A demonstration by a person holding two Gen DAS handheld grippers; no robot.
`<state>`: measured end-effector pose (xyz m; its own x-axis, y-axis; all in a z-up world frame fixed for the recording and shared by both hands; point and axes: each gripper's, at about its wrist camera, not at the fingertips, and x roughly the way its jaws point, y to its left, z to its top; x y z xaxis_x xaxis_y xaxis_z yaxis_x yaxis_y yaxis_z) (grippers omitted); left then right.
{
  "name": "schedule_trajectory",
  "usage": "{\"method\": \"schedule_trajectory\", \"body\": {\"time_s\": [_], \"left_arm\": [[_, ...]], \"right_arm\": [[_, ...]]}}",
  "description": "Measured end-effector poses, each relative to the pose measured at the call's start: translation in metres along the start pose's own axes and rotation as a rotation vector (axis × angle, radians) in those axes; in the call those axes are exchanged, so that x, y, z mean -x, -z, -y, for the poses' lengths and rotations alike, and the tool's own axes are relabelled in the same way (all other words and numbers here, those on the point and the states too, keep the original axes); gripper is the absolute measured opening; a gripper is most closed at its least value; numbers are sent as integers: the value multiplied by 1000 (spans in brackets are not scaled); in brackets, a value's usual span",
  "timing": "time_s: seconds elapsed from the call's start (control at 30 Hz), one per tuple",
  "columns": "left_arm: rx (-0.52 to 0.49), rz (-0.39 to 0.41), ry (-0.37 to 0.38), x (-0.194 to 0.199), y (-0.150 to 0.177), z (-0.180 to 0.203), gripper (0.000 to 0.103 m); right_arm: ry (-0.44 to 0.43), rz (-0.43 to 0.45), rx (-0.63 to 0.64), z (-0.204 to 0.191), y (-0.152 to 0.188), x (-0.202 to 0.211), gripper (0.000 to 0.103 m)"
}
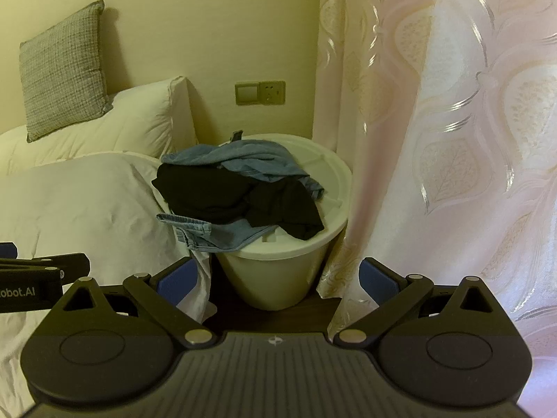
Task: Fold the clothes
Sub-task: 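Move both tools toward the black hoodie in the white laundry basket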
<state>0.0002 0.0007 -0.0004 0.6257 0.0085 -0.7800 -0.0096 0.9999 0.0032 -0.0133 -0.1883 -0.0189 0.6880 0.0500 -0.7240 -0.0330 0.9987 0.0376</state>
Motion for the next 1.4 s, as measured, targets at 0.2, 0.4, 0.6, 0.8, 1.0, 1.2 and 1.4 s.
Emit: {"method": "schedule_trajectory", "body": {"time_s": [0.2,0.4,0.6,0.8,1.0,1.2,1.4], "left_arm": [[-1,0,-6,-4,1,-5,102],[5,2,-9,-5,4,-12,102],[5,-2,-11,-8,7,-22,102],[-5,-10,-9,-12,9,-27,102],[-13,-14,2,-13,8,-34,102],[-22,-20,23,-17,7,-40,102],[-20,-27,29,-23,1,-47,102]], "right_arm": [[-2,4,0,-4,-1,-4,102],[-3,8,7,-11,-2,-5,102],[-7,2,18,-23,-3,-6,102],[-11,-2,22,-27,-5,-11,102],[-19,1,21,-34,-9,-15,102],[-18,0,22,-41,-12,-20,102],[-15,-3,24,-46,-16,-26,102]]}}
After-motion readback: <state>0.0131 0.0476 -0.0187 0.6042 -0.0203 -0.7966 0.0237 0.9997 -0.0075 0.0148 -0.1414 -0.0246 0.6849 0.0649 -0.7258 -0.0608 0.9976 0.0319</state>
